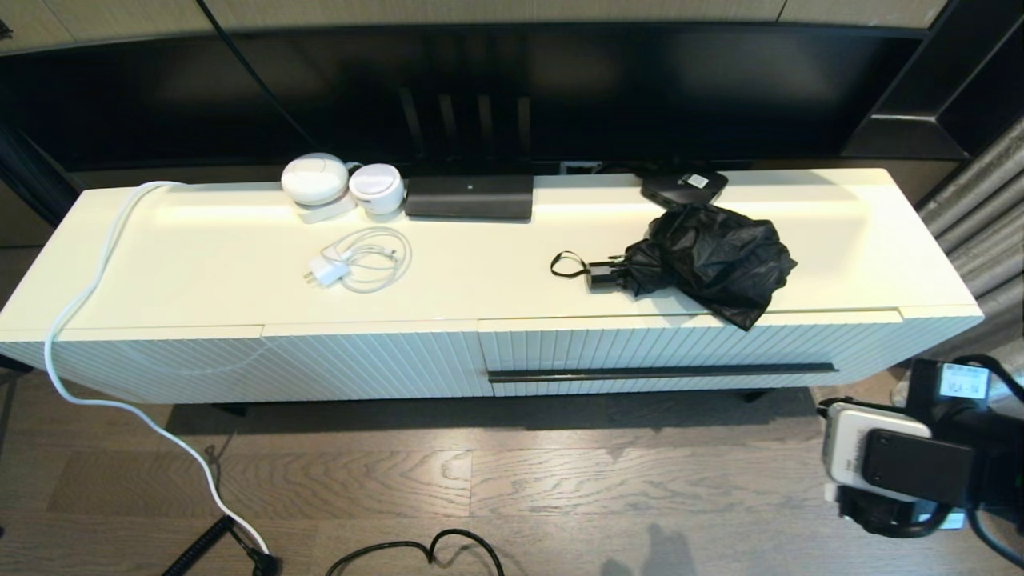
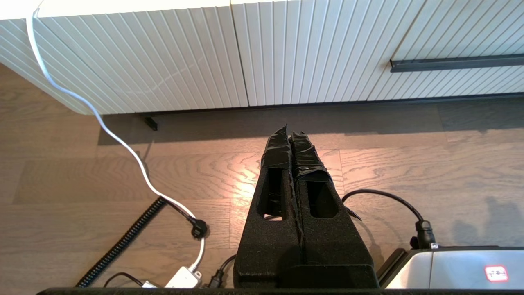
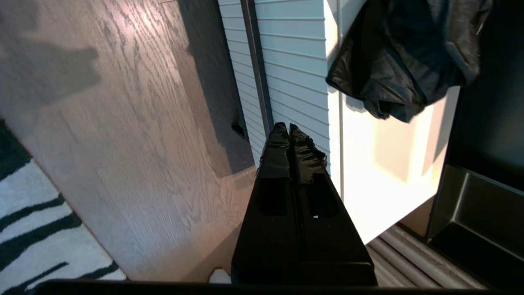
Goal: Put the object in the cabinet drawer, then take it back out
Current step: Open the drawer
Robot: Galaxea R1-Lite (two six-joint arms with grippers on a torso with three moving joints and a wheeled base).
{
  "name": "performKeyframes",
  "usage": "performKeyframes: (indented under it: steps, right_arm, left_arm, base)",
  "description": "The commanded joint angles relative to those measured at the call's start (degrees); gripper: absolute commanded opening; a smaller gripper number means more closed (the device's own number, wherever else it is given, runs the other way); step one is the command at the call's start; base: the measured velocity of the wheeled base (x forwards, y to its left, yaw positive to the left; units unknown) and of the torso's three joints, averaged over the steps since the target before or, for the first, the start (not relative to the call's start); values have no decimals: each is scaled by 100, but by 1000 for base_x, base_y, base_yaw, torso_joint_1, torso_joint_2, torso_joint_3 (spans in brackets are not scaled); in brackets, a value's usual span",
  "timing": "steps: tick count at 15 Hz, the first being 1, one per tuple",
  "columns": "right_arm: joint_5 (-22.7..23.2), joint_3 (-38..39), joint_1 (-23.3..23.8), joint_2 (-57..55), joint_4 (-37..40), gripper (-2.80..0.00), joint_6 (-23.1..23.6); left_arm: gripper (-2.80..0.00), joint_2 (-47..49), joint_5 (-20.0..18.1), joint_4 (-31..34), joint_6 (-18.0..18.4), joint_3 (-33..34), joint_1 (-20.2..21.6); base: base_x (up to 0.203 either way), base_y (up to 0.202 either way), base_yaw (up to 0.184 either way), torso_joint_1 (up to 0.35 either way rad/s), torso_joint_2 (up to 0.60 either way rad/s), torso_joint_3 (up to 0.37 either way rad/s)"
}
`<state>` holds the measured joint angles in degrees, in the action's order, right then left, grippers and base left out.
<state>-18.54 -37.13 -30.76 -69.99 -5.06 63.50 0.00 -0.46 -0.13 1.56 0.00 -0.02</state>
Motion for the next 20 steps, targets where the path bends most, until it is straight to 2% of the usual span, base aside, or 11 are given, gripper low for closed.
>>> performKeyframes:
  steps: [1, 4, 10, 14, 17, 18, 20]
  right_arm:
    - [-28, 410, 7, -638, -842, -280, 19]
    - [-36, 1070, 1, -1265, -2082, -280, -106]
    - [59, 1853, 77, -2876, -4569, -280, -288]
    - [127, 1840, 332, -3526, -5181, -280, -328]
    - [191, 2001, 434, -4270, -6035, -280, -317]
    - [273, 2036, 460, -4414, -6203, 0, -287]
    - [373, 1911, 474, -4518, -6204, 0, -281]
  left_arm:
    - [-280, 9, 2, -4, 2, 9, 2]
    - [-280, 9, 2, -4, 2, 9, 2]
    - [-280, 9, 2, -4, 2, 9, -3]
    - [-280, 9, 2, -4, 1, 9, -1]
    - [-280, 9, 2, -4, 2, 9, -6]
    - [-280, 9, 2, -4, 2, 9, -6]
    - [-280, 9, 2, -4, 2, 9, 2]
  base:
    - [0, 0, 0, 0, 0, 0]
    - [0, 0, 0, 0, 0, 0]
    - [0, 0, 0, 0, 0, 0]
    - [0, 0, 0, 0, 0, 0]
    - [0, 0, 0, 0, 0, 0]
    - [0, 0, 0, 0, 0, 0]
    - [0, 0, 0, 0, 0, 0]
